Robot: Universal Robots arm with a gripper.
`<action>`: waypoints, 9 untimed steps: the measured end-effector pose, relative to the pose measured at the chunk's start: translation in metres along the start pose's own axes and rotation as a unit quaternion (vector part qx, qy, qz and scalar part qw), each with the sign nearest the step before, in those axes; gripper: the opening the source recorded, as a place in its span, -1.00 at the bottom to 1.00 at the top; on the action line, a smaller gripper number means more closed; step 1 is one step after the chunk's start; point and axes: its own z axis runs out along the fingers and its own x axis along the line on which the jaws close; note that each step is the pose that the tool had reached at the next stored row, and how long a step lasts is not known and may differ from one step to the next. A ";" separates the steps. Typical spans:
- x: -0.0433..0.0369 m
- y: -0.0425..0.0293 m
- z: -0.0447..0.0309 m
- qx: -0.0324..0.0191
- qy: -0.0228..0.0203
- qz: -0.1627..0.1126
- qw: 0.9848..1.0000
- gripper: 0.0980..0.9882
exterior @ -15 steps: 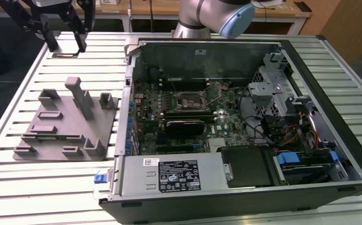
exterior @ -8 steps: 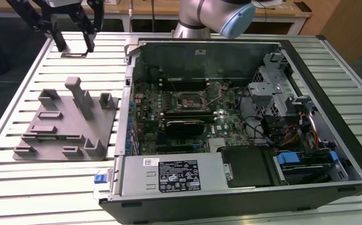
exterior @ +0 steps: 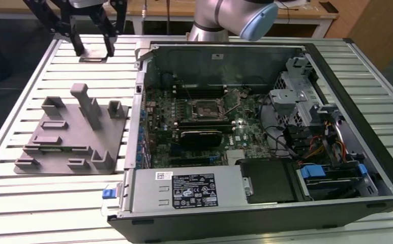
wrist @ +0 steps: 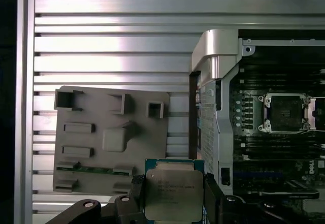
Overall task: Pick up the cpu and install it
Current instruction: 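Pick up the cpu and move it towards the insertion slot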
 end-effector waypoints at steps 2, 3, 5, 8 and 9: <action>-0.0055 0.0001 -0.0001 0.000 0.000 0.000 1.000 0.01; -0.0082 0.0001 -0.0001 0.000 0.000 0.000 1.000 0.01; -0.0130 0.0001 -0.0002 0.000 0.000 0.000 1.000 0.01; -0.0201 0.0002 -0.0003 0.000 0.000 0.000 1.000 0.01; -0.0224 0.0002 -0.0003 0.000 0.000 0.000 1.000 0.01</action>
